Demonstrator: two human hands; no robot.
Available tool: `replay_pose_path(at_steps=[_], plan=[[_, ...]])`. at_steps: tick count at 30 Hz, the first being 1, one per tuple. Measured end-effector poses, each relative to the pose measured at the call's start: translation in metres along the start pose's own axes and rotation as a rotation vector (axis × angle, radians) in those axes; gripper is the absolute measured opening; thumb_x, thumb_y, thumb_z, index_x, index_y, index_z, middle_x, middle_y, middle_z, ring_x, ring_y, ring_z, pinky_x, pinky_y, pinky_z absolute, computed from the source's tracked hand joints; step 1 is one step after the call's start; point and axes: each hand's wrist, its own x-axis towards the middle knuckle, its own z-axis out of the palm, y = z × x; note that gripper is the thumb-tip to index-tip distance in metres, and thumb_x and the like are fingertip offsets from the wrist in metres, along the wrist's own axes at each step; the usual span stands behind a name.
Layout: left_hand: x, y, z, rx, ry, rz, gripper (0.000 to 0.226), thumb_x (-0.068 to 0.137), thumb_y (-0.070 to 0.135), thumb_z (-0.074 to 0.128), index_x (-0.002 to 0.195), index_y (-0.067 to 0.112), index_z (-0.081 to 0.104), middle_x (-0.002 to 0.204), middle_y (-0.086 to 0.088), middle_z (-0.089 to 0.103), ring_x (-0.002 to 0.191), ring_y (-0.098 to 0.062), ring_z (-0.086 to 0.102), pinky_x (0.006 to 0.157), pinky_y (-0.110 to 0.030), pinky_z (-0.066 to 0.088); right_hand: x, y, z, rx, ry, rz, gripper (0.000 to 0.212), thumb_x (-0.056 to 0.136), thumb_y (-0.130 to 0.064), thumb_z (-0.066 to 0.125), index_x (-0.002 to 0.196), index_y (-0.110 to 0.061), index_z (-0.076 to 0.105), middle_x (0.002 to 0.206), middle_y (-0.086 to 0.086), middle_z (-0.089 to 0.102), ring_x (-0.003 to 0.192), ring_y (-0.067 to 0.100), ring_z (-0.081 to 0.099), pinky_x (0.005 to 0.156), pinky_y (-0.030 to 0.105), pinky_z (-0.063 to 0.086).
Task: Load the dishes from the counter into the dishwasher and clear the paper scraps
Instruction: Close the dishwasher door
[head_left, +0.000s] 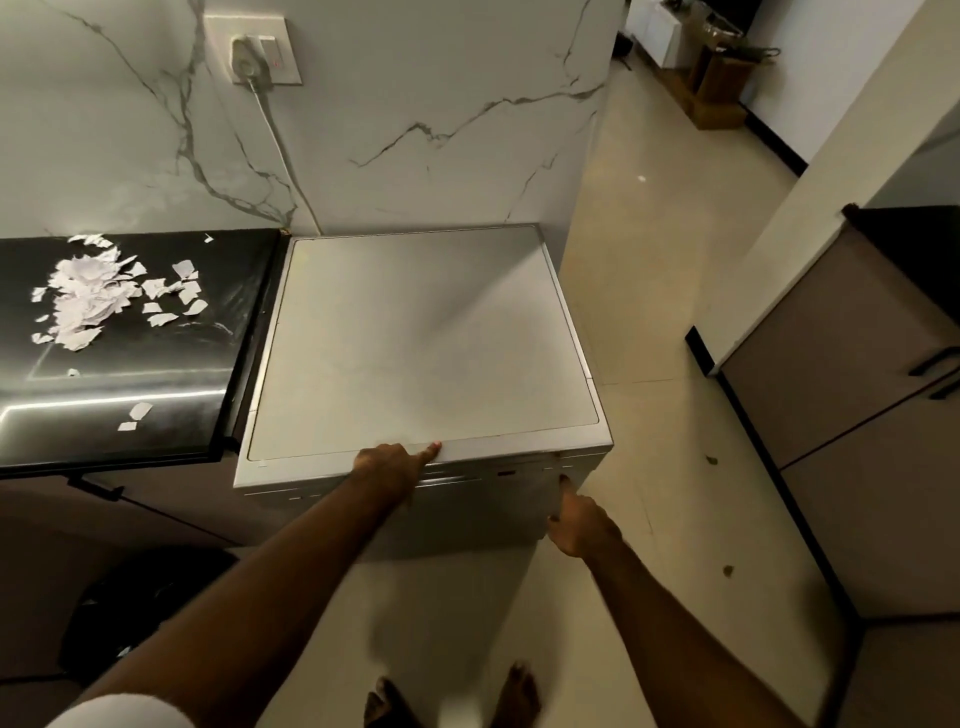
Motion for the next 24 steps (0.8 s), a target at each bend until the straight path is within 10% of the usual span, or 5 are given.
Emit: replay_pose_path(at_steps=[15, 24], plan=[[-0.006, 0.013, 0.003, 0.007, 0.005, -0.107, 0.101, 0.095, 0.027, 0.067, 0.158, 0.049, -0.009, 0.134, -0.014, 0.058, 0.123, -0.029, 0.058, 0.095, -0.038, 0.049, 0.033, 0.025, -0.002, -0.016, -0.103, -0.061, 0.093, 0.095, -0.036, 0.066, 0.165, -0.020, 0.006, 0.143, 0.019, 0.056, 0.127, 0.037, 0.058, 0.103, 0.041, 0.050], [-0.006, 0.013, 0.006, -0.045, 0.008, -0.131, 0.099, 0.096, 0.025, 0.064, 0.157, 0.051, -0.009, 0.131, -0.014, 0.058, 0.120, -0.029, 0.057, 0.093, -0.038, 0.049, 0.017, 0.006, -0.014, -0.095, 0.066, -0.156, 0.043, 0.103, -0.030, 0.057, 0.141, -0.011, 0.050, 0.129, 0.011, 0.063, 0.116, 0.030, 0.064, 0.093, 0.038, 0.054]])
